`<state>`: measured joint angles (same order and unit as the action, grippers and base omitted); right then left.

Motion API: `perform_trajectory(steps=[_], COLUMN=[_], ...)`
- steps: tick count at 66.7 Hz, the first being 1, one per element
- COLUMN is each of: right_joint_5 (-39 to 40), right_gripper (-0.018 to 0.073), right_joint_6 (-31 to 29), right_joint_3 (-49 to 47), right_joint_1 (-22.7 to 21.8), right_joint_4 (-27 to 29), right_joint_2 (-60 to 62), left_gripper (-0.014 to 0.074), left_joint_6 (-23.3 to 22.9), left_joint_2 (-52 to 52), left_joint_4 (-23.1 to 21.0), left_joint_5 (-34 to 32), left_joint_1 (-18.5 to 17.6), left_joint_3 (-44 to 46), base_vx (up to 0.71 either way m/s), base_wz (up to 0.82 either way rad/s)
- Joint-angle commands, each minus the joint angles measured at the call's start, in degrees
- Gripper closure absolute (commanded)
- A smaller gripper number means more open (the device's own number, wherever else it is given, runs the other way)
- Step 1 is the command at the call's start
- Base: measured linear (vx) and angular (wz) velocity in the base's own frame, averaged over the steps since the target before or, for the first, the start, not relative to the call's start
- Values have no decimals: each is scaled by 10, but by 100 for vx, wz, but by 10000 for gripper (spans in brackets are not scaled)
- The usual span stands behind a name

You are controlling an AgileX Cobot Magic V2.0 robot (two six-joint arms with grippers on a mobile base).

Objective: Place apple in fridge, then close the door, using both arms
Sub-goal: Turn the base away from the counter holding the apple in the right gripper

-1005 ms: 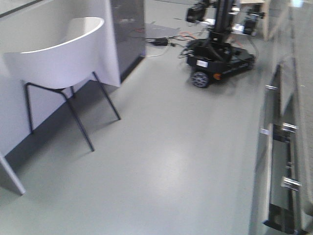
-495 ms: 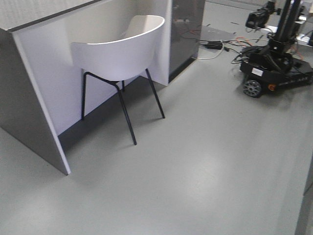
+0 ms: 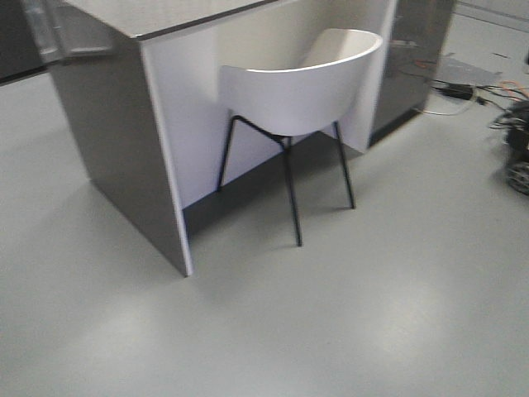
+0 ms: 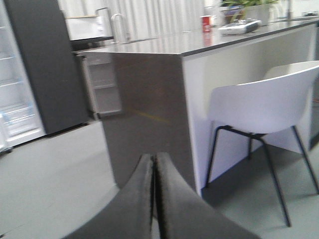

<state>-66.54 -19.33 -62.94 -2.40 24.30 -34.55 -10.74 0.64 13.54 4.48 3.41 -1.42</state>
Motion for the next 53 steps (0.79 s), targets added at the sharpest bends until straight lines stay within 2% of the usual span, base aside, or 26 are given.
perform_trajectory(steps=[1,28,53], right_joint_5=[38,38,38], right_gripper=[482,482,482], right_joint_6=[-4,-4,-4], right_joint_3=[-13,-13,-13], right_joint_1=[-2,-2,-2], right_joint_4=[15,15,15], right_joint_2=[-5,-5,-5], left_gripper=[602,602,602], left_joint_6=[-2,-2,-2], left_joint_2=[9,9,9], left_joint_4=[-4,-4,-4], left_joint_5=[-40,-40,-40], left_joint_1=[0,0,0], left_joint_3=[-16,-16,-16], base_vx=[1,1,4], base_wz=[57,55,34])
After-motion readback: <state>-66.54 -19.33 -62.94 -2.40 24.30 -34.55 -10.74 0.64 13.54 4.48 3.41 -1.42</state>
